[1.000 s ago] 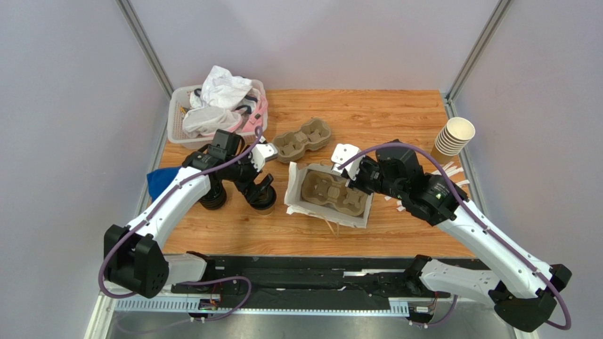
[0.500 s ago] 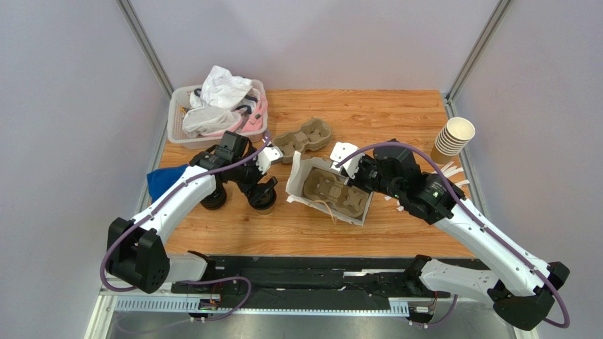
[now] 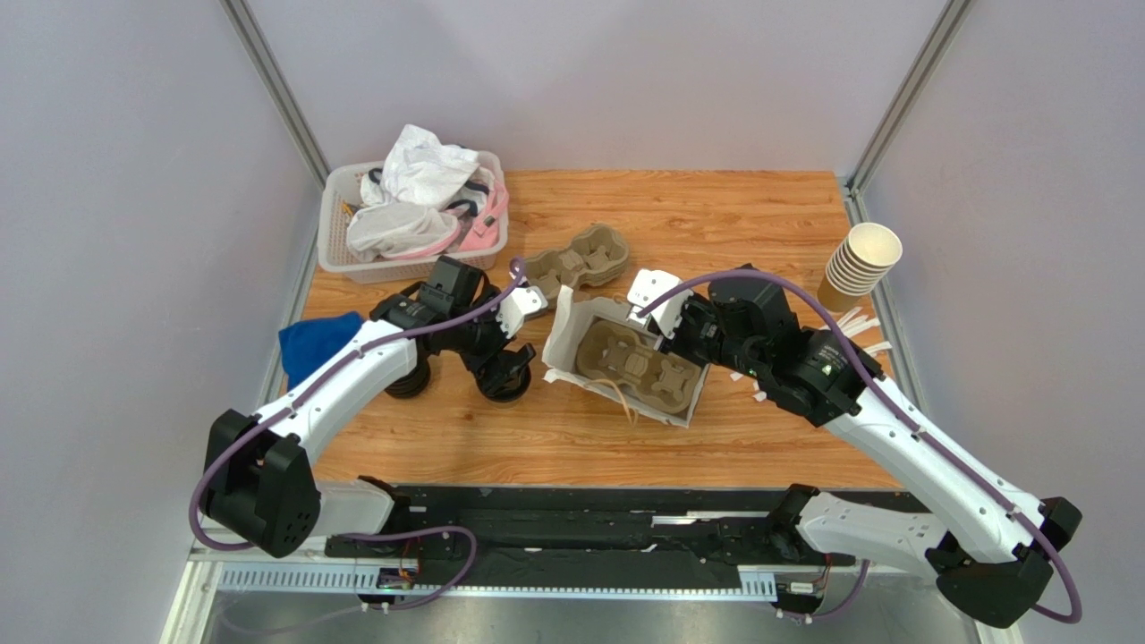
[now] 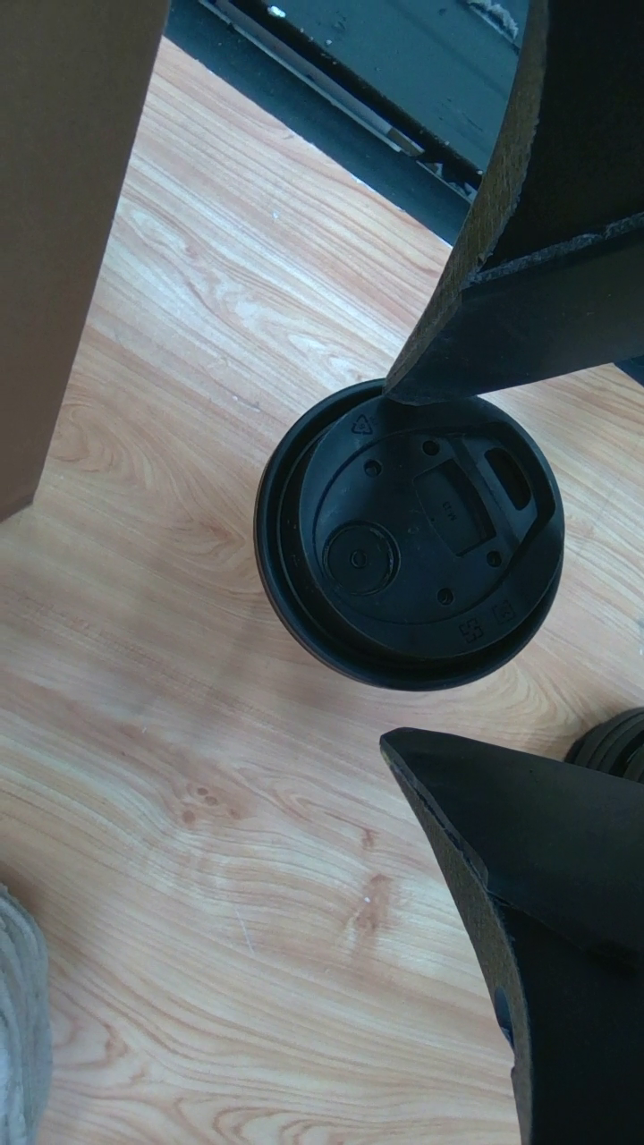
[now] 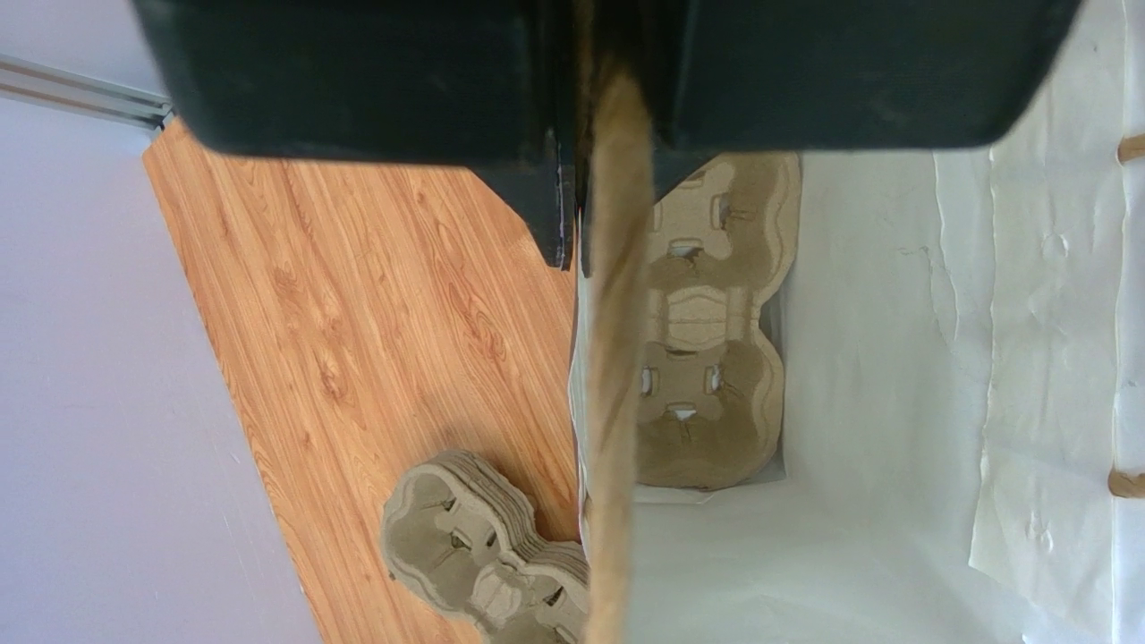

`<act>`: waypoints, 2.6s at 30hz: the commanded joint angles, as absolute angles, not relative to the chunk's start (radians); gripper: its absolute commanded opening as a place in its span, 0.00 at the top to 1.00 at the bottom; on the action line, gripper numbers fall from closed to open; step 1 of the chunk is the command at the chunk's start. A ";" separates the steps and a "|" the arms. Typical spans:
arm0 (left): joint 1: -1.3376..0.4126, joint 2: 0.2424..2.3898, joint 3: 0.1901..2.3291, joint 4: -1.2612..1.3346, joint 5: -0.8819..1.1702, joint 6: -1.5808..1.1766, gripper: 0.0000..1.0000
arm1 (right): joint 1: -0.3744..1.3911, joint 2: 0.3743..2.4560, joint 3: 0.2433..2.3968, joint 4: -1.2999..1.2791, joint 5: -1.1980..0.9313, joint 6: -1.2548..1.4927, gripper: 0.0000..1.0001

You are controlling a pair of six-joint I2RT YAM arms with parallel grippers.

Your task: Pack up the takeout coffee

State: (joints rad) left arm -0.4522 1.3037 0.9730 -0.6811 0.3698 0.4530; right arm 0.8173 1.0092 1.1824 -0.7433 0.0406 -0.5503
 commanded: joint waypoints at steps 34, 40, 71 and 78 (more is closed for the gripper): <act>-0.445 1.307 0.968 -0.700 0.327 0.469 0.01 | 0.821 1.026 1.192 -0.723 0.060 -0.538 1.00; -0.445 1.321 0.953 -0.680 0.307 0.482 0.10 | 0.821 1.029 1.198 -0.723 0.064 -0.538 1.00; -0.409 1.045 1.557 -0.684 0.641 0.101 0.87 | 0.819 1.109 1.307 -0.696 0.141 -0.391 1.00; -0.555 0.959 1.387 -0.552 0.603 0.172 0.92 | 0.819 1.121 1.347 -0.710 0.130 -0.321 1.00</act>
